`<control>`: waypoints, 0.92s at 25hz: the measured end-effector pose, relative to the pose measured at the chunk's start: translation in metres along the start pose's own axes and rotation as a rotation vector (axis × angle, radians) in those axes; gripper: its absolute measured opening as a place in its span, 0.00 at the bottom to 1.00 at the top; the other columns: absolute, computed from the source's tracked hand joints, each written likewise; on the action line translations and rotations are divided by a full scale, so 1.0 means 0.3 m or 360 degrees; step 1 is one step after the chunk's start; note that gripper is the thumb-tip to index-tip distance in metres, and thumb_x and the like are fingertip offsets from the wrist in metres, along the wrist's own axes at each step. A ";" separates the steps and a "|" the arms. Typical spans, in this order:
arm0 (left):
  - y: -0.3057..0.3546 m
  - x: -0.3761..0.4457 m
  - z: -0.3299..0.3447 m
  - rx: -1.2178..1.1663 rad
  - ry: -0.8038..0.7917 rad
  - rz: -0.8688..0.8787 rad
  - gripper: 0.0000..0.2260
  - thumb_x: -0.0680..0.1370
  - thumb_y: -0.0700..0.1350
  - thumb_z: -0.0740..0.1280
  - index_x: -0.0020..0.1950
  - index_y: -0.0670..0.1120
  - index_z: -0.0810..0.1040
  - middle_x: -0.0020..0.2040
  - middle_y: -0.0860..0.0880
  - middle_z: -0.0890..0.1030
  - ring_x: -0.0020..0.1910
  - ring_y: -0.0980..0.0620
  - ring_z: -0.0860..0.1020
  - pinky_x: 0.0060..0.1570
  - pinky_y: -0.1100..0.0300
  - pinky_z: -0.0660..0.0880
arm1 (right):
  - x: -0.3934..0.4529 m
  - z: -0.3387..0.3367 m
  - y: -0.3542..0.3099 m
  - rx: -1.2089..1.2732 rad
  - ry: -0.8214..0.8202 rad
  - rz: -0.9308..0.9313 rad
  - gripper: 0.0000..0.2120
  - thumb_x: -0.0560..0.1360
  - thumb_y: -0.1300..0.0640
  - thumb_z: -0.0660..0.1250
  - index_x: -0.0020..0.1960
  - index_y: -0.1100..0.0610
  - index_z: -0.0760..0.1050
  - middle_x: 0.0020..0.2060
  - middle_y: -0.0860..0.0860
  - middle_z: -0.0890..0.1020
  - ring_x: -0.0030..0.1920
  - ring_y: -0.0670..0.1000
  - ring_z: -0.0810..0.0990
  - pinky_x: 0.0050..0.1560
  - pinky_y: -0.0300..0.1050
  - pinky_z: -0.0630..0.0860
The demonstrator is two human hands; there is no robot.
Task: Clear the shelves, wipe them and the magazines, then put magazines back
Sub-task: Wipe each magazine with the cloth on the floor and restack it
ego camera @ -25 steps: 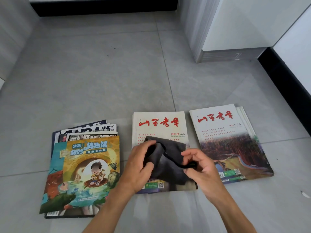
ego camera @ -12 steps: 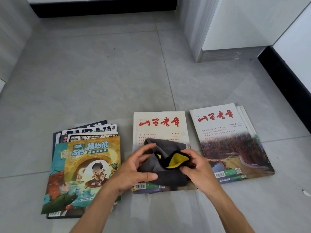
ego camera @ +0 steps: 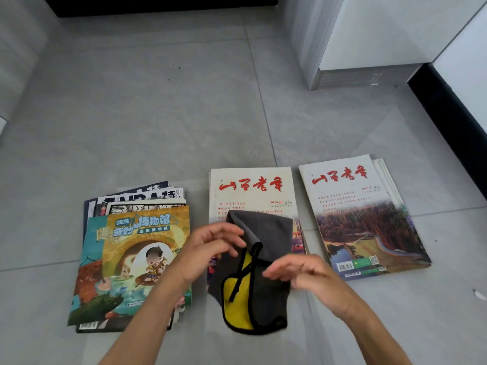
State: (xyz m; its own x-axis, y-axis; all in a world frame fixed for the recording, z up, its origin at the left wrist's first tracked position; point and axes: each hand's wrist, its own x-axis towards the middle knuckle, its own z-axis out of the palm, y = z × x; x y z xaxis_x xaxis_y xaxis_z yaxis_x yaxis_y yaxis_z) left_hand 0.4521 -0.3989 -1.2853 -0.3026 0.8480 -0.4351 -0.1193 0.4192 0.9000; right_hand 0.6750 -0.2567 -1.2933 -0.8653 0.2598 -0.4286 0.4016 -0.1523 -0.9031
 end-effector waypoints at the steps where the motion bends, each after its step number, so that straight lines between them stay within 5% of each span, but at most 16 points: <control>1: -0.001 0.016 0.019 0.0346 0.0210 0.0157 0.24 0.72 0.33 0.63 0.59 0.57 0.81 0.59 0.52 0.82 0.55 0.58 0.78 0.56 0.56 0.73 | 0.014 0.001 0.008 -0.0132 0.0224 -0.0050 0.23 0.67 0.66 0.58 0.57 0.54 0.82 0.52 0.47 0.86 0.59 0.47 0.81 0.63 0.47 0.75; 4: -0.010 0.075 0.067 0.1547 -0.0025 0.0398 0.33 0.73 0.34 0.65 0.74 0.60 0.67 0.72 0.60 0.68 0.68 0.57 0.65 0.69 0.56 0.64 | 0.068 0.007 0.041 -0.0977 0.0449 -0.0356 0.24 0.66 0.64 0.60 0.57 0.49 0.81 0.56 0.40 0.82 0.60 0.41 0.77 0.64 0.43 0.72; 6: -0.036 0.101 0.052 0.1710 0.0012 0.0419 0.26 0.73 0.36 0.67 0.68 0.56 0.74 0.64 0.57 0.73 0.61 0.53 0.68 0.64 0.52 0.69 | 0.099 0.014 0.078 -0.1295 0.0364 -0.0404 0.24 0.66 0.62 0.62 0.60 0.51 0.80 0.59 0.42 0.80 0.63 0.44 0.74 0.66 0.44 0.71; 8: -0.051 0.103 0.031 0.1463 0.0202 0.0381 0.13 0.72 0.34 0.67 0.50 0.50 0.83 0.52 0.56 0.75 0.53 0.55 0.71 0.54 0.51 0.74 | 0.113 0.016 0.100 -0.1387 0.0405 -0.0402 0.22 0.68 0.56 0.64 0.62 0.50 0.79 0.61 0.42 0.79 0.66 0.44 0.72 0.69 0.44 0.69; 10: -0.053 0.092 0.026 0.1330 0.0271 0.0224 0.11 0.73 0.34 0.65 0.39 0.49 0.82 0.49 0.57 0.75 0.53 0.56 0.72 0.56 0.53 0.73 | 0.120 0.027 0.086 -0.1268 0.0541 -0.0392 0.17 0.72 0.49 0.64 0.59 0.49 0.81 0.60 0.42 0.81 0.66 0.44 0.73 0.69 0.44 0.70; 13: -0.032 0.100 0.035 0.1138 0.0467 0.0056 0.08 0.77 0.42 0.65 0.52 0.49 0.82 0.52 0.55 0.79 0.55 0.55 0.74 0.59 0.55 0.73 | 0.159 0.021 0.037 -0.1065 0.0826 -0.0266 0.16 0.77 0.52 0.67 0.65 0.50 0.76 0.63 0.45 0.79 0.64 0.49 0.75 0.65 0.48 0.74; 16: -0.018 0.131 0.036 0.1124 0.0463 -0.0114 0.27 0.76 0.44 0.69 0.74 0.51 0.65 0.67 0.52 0.71 0.64 0.51 0.72 0.65 0.54 0.72 | 0.221 -0.028 -0.020 -0.1456 0.0728 0.0128 0.30 0.76 0.51 0.69 0.75 0.49 0.64 0.71 0.49 0.71 0.69 0.56 0.69 0.69 0.52 0.68; 18: -0.007 0.153 0.029 0.1047 0.0414 -0.0268 0.26 0.74 0.42 0.71 0.71 0.51 0.69 0.66 0.50 0.74 0.62 0.50 0.75 0.61 0.56 0.74 | 0.257 -0.051 -0.057 -0.1490 0.0608 0.0314 0.23 0.74 0.50 0.70 0.68 0.49 0.72 0.64 0.50 0.78 0.62 0.56 0.73 0.62 0.51 0.71; 20: 0.012 0.171 0.018 0.0968 0.0465 -0.0272 0.14 0.74 0.42 0.73 0.58 0.52 0.78 0.56 0.51 0.80 0.54 0.51 0.78 0.53 0.58 0.75 | 0.279 -0.064 -0.092 -0.1401 0.0607 0.0259 0.10 0.73 0.52 0.71 0.54 0.51 0.76 0.53 0.49 0.81 0.54 0.53 0.76 0.53 0.48 0.74; 23: 0.090 0.195 -0.008 0.0385 0.0743 -0.0130 0.07 0.75 0.37 0.71 0.48 0.48 0.78 0.49 0.53 0.80 0.43 0.53 0.80 0.44 0.60 0.76 | 0.311 -0.086 -0.166 -0.0769 0.0847 0.0125 0.07 0.74 0.57 0.73 0.47 0.53 0.75 0.44 0.48 0.80 0.46 0.49 0.79 0.47 0.46 0.78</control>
State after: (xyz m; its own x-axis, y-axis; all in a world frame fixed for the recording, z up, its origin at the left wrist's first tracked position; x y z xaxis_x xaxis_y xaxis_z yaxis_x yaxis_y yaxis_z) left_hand 0.4290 -0.3387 -1.2862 -0.6968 0.5978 -0.3963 0.0448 0.5877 0.8078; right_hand 0.5820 -0.2003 -1.2890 -0.6147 0.7134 -0.3365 0.6507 0.2174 -0.7275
